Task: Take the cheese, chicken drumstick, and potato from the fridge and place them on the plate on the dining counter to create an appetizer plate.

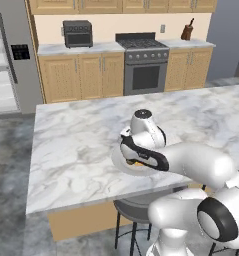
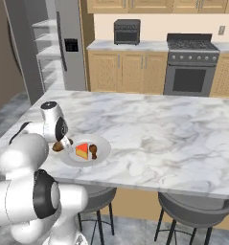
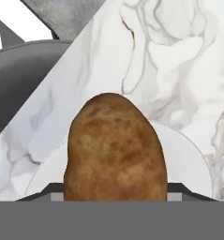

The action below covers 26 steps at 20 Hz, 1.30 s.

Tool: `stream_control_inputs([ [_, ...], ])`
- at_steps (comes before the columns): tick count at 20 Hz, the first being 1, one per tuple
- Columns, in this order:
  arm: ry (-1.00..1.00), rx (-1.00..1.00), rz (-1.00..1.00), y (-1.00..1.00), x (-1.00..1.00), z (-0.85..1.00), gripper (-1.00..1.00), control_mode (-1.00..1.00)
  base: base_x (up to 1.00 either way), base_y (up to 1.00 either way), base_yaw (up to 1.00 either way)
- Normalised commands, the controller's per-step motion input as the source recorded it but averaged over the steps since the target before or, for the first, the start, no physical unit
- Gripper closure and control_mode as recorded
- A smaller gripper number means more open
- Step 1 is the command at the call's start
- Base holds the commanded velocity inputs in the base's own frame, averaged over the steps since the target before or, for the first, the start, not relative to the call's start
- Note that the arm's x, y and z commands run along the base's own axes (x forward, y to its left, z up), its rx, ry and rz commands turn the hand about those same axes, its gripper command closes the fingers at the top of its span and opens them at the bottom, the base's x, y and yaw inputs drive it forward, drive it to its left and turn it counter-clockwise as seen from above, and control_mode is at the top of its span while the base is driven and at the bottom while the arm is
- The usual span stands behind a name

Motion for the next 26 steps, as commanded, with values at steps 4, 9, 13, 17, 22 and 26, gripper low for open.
stream_control_inputs([
  [4, 0.03, 0.0, 0.0, 0.09, 0.43, -0.09, 1.0, -1.0, 0.0, 0.0, 0.0],
  [9, 0.02, 0.0, 0.0, 0.1, 0.39, -0.16, 1.0, -1.0, 0.0, 0.0, 0.0],
  [13, 0.0, -0.01, 0.0, 0.0, 0.12, -0.31, 1.0, -1.0, 0.0, 0.0, 0.0],
  [17, 0.0, 0.0, 0.0, 0.0, 0.05, -0.34, 1.0, -1.0, 0.0, 0.0, 0.0],
  [22, 0.0, 0.0, 0.0, 0.0, 0.24, -0.18, 1.0, -1.0, 0.0, 0.0, 0.0],
  [26, 0.0, 0.0, 0.0, 0.0, 0.14, -0.23, 1.0, -1.0, 0.0, 0.0, 0.0],
])
